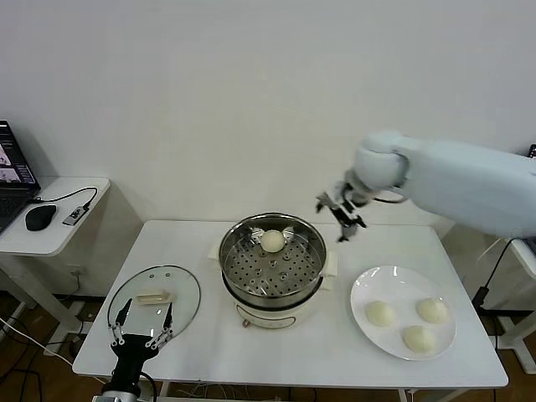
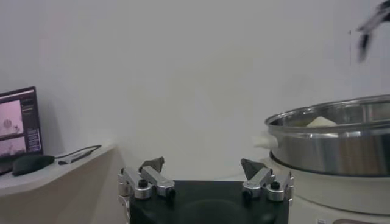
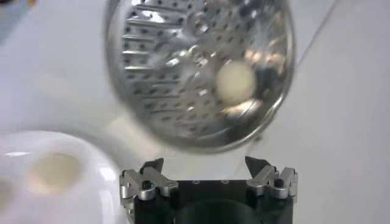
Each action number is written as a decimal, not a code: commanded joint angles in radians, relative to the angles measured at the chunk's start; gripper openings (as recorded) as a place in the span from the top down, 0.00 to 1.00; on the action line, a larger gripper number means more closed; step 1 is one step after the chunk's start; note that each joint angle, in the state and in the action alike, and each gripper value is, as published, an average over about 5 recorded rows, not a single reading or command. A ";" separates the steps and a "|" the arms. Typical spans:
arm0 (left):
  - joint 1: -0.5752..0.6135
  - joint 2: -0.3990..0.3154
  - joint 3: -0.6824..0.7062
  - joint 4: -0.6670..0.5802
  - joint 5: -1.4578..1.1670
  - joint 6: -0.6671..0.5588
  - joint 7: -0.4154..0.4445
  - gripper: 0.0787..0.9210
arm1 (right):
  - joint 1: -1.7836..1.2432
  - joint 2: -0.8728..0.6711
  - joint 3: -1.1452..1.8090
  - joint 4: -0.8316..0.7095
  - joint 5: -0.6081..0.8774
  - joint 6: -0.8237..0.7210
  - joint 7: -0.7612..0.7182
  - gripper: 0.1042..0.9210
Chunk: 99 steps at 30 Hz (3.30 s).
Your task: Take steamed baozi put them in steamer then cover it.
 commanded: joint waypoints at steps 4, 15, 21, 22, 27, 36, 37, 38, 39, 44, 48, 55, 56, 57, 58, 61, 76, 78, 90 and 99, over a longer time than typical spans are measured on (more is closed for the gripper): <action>0.001 0.006 -0.004 -0.002 0.005 0.001 0.001 0.12 | -0.157 -0.314 -0.003 0.165 -0.088 -0.139 -0.002 0.12; 0.009 0.000 -0.017 -0.004 0.009 0.000 0.001 0.12 | -0.399 -0.295 0.132 0.099 -0.168 -0.092 0.009 0.12; 0.009 -0.004 -0.021 -0.003 0.013 0.000 0.001 0.12 | -0.581 -0.286 0.278 0.057 -0.208 -0.101 0.027 0.12; 0.009 -0.004 -0.022 -0.003 0.014 0.000 0.001 0.12 | -0.608 -0.283 0.300 0.049 -0.212 -0.100 0.032 0.12; 0.008 -0.005 -0.025 -0.003 0.016 0.001 0.002 0.12 | -0.732 -0.257 0.407 0.010 -0.222 -0.081 0.062 0.12; 0.012 -0.008 -0.030 -0.003 0.018 0.000 -0.001 0.12 | -0.832 -0.192 0.509 -0.059 -0.229 -0.055 0.099 0.12; 0.012 -0.008 -0.030 -0.003 0.018 -0.001 -0.001 0.12 | -0.836 -0.186 0.515 -0.065 -0.229 -0.053 0.101 0.12; 0.013 -0.008 -0.031 -0.004 0.018 -0.001 -0.002 0.12 | -0.840 -0.179 0.519 -0.072 -0.229 -0.052 0.102 0.12; 0.014 -0.009 -0.033 -0.005 0.018 -0.002 -0.002 0.12 | -0.843 -0.173 0.524 -0.080 -0.231 -0.051 0.104 0.12; 0.015 -0.008 -0.037 -0.004 0.018 -0.004 -0.004 0.12 | -0.850 -0.149 0.540 -0.111 -0.242 -0.046 0.111 0.12; 0.014 -0.010 -0.036 -0.002 0.019 -0.005 -0.006 0.12 | -0.850 -0.136 0.544 -0.126 -0.252 -0.047 0.114 0.12; 0.013 -0.011 -0.036 -0.001 0.023 -0.007 -0.005 0.12 | -0.852 -0.123 0.548 -0.130 -0.248 -0.056 0.112 0.14; 0.014 -0.011 -0.036 -0.001 0.023 -0.007 -0.005 0.12 | -0.853 -0.123 0.548 -0.129 -0.247 -0.058 0.111 0.15; 0.014 -0.011 -0.036 -0.001 0.023 -0.007 -0.005 0.12 | -0.853 -0.123 0.548 -0.129 -0.247 -0.060 0.110 0.17; 0.014 -0.011 -0.036 -0.001 0.023 -0.007 -0.005 0.12 | -0.853 -0.123 0.549 -0.128 -0.247 -0.061 0.108 0.20; 0.013 -0.012 -0.036 0.001 0.023 -0.008 -0.005 0.12 | -0.850 -0.125 0.549 -0.127 -0.246 -0.063 0.103 0.26; 0.010 -0.006 -0.034 -0.004 0.021 -0.009 -0.006 0.12 | -0.533 -0.205 0.430 -0.044 -0.083 -0.077 0.033 0.36; 0.008 -0.004 -0.031 -0.005 0.021 -0.009 -0.006 0.12 | -0.452 -0.213 0.389 -0.028 -0.049 -0.088 0.027 0.36; 0.001 0.009 -0.015 -0.006 0.018 -0.005 -0.005 0.12 | 0.074 -0.038 0.074 0.002 0.234 -0.202 0.083 0.35; -0.006 0.010 -0.017 -0.005 0.016 -0.004 -0.005 0.12 | 0.096 0.243 0.039 -0.037 0.428 -0.308 0.188 0.34</action>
